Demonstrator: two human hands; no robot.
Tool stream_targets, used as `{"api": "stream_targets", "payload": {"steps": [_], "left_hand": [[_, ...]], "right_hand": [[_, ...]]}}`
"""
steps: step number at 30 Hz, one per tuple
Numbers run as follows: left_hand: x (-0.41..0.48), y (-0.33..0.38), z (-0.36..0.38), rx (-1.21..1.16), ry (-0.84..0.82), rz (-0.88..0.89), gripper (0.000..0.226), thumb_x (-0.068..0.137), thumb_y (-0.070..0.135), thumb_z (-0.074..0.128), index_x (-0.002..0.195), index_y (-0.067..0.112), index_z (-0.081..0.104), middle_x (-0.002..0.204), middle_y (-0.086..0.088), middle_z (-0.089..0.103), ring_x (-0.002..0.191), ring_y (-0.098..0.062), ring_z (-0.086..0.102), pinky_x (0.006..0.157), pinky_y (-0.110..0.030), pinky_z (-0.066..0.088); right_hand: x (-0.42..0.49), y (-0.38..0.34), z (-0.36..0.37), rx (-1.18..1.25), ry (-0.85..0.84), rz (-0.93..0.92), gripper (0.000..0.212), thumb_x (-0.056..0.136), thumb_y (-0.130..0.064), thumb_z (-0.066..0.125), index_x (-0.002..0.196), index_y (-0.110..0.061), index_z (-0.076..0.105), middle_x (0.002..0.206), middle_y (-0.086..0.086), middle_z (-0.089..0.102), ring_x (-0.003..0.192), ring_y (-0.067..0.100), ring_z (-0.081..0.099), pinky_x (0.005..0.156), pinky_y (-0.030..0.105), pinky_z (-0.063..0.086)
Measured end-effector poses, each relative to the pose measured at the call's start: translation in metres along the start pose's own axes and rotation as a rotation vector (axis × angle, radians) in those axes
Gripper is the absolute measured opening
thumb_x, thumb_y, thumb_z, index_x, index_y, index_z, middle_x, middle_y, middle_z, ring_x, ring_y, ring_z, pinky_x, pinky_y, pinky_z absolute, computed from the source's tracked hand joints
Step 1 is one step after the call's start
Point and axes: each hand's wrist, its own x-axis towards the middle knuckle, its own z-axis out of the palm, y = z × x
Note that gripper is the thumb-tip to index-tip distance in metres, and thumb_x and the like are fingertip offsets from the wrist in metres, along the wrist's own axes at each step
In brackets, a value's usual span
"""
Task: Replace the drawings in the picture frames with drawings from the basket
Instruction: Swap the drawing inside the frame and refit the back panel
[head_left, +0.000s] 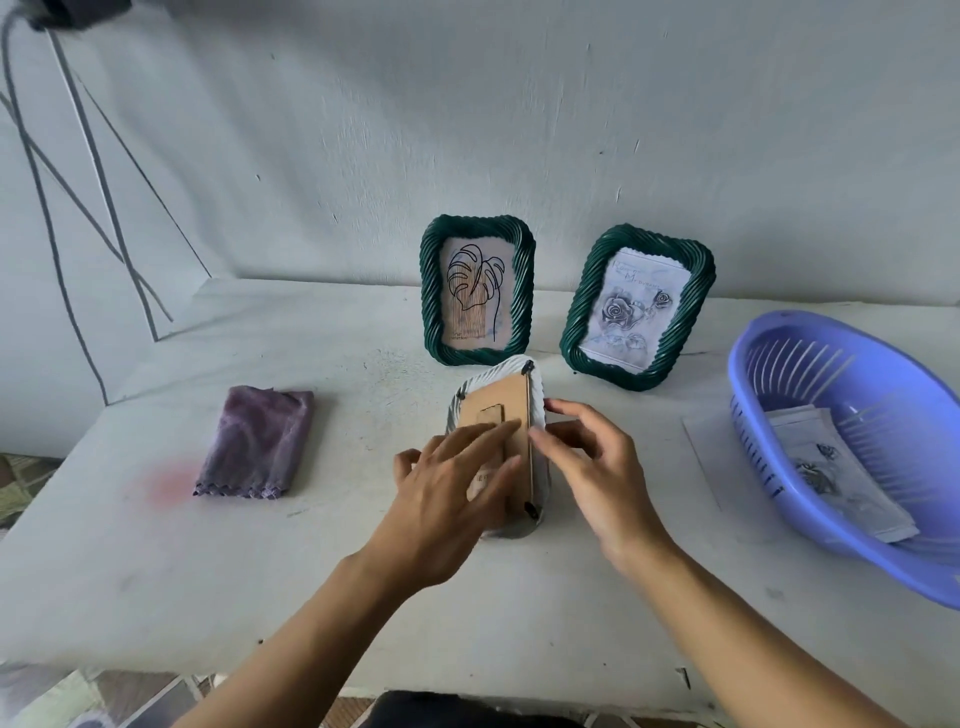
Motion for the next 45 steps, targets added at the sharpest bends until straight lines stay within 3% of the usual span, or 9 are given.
{"api": "stream_targets", "payload": {"steps": [4, 11, 14, 19, 23, 27, 33, 41, 45], "left_hand": [[0.007, 0.015, -0.011, 0.067, 0.025, -0.032, 0.074, 0.081, 0.089, 0.026, 0.146, 0.053, 0.032, 0.13, 0.015, 0.053, 0.117, -0.009, 0.051, 0.102, -0.042, 0.031], [0.011, 0.016, -0.034, -0.123, 0.131, -0.086, 0.041, 0.091, 0.056, 0.049, 0.132, 0.05, 0.048, 0.11, 0.012, 0.068, 0.091, -0.008, 0.069, 0.084, -0.038, 0.057], [0.014, 0.006, -0.047, -0.261, 0.166, -0.151, 0.039, 0.098, 0.042, 0.053, 0.137, 0.044, 0.047, 0.109, 0.011, 0.066, 0.081, 0.003, 0.068, 0.073, -0.034, 0.061], [0.002, -0.029, -0.051, -0.395, 0.298, -0.295, 0.048, 0.098, 0.025, 0.057, 0.143, 0.034, 0.045, 0.11, 0.003, 0.068, 0.084, -0.003, 0.07, 0.053, -0.025, 0.059], [-0.011, -0.068, -0.04, -0.216, 0.285, -0.397, 0.047, 0.099, 0.025, 0.058, 0.146, 0.023, 0.051, 0.112, 0.007, 0.068, 0.083, 0.0, 0.068, 0.062, -0.029, 0.06], [-0.02, -0.088, -0.021, 0.086, 0.239, -0.358, 0.042, 0.098, 0.045, 0.054, 0.134, 0.026, 0.063, 0.114, 0.007, 0.062, 0.108, -0.019, 0.057, 0.09, -0.043, 0.044], [-0.014, -0.097, -0.011, 0.208, 0.163, -0.311, 0.069, 0.081, 0.071, 0.026, 0.131, 0.04, 0.062, 0.119, 0.009, 0.045, 0.122, -0.018, 0.042, 0.087, -0.04, 0.026], [-0.014, -0.112, -0.025, 0.22, 0.112, -0.264, 0.062, 0.083, 0.078, 0.044, 0.134, 0.045, 0.059, 0.118, 0.011, 0.041, 0.118, -0.015, 0.04, 0.092, -0.037, 0.024], [-0.014, -0.123, -0.033, 0.179, 0.281, -0.199, 0.053, 0.084, 0.068, 0.062, 0.126, 0.036, 0.067, 0.115, 0.004, 0.053, 0.106, -0.018, 0.055, 0.089, -0.043, 0.039]], "right_hand": [[-0.005, -0.009, 0.008, 0.022, 0.013, -0.099, 0.014, 0.095, -0.027, 0.064, 0.103, -0.02, 0.074, 0.095, -0.007, 0.074, 0.097, 0.008, 0.067, 0.083, 0.02, 0.05], [0.014, -0.011, 0.012, -0.017, -0.109, -0.087, 0.032, 0.104, -0.035, 0.045, 0.121, -0.024, 0.07, 0.124, -0.012, 0.067, 0.112, 0.004, 0.06, 0.1, 0.029, 0.047], [0.035, 0.003, 0.014, -0.27, -0.192, -0.116, 0.036, 0.101, -0.044, 0.049, 0.132, -0.031, 0.063, 0.135, -0.01, 0.06, 0.125, 0.007, 0.052, 0.112, 0.034, 0.038], [0.04, 0.03, 0.018, -0.812, -0.341, -0.152, 0.049, 0.104, -0.049, 0.033, 0.147, -0.029, 0.047, 0.153, -0.006, 0.045, 0.147, 0.017, 0.028, 0.119, 0.034, 0.015], [0.031, 0.046, 0.022, -0.925, -0.389, -0.219, 0.062, 0.099, -0.063, 0.031, 0.151, -0.032, 0.035, 0.161, -0.01, 0.028, 0.152, 0.013, 0.009, 0.124, 0.042, -0.005], [0.031, 0.059, 0.024, -1.024, -0.325, -0.361, 0.078, 0.088, -0.067, 0.021, 0.152, -0.025, 0.035, 0.16, -0.004, 0.03, 0.151, 0.016, 0.016, 0.125, 0.046, 0.002], [0.03, 0.067, 0.018, -0.885, -0.211, -0.444, 0.064, 0.087, -0.047, 0.045, 0.141, -0.012, 0.05, 0.15, 0.003, 0.047, 0.143, 0.019, 0.038, 0.122, 0.045, 0.02], [0.035, 0.064, 0.018, -0.973, -0.175, -0.484, 0.054, 0.081, -0.046, 0.052, 0.129, -0.02, 0.057, 0.141, -0.002, 0.052, 0.129, 0.019, 0.049, 0.109, 0.043, 0.037], [0.04, 0.059, 0.021, -1.023, -0.13, -0.517, 0.04, 0.08, -0.046, 0.054, 0.113, -0.024, 0.059, 0.127, -0.007, 0.055, 0.118, 0.018, 0.053, 0.096, 0.042, 0.039]]}}
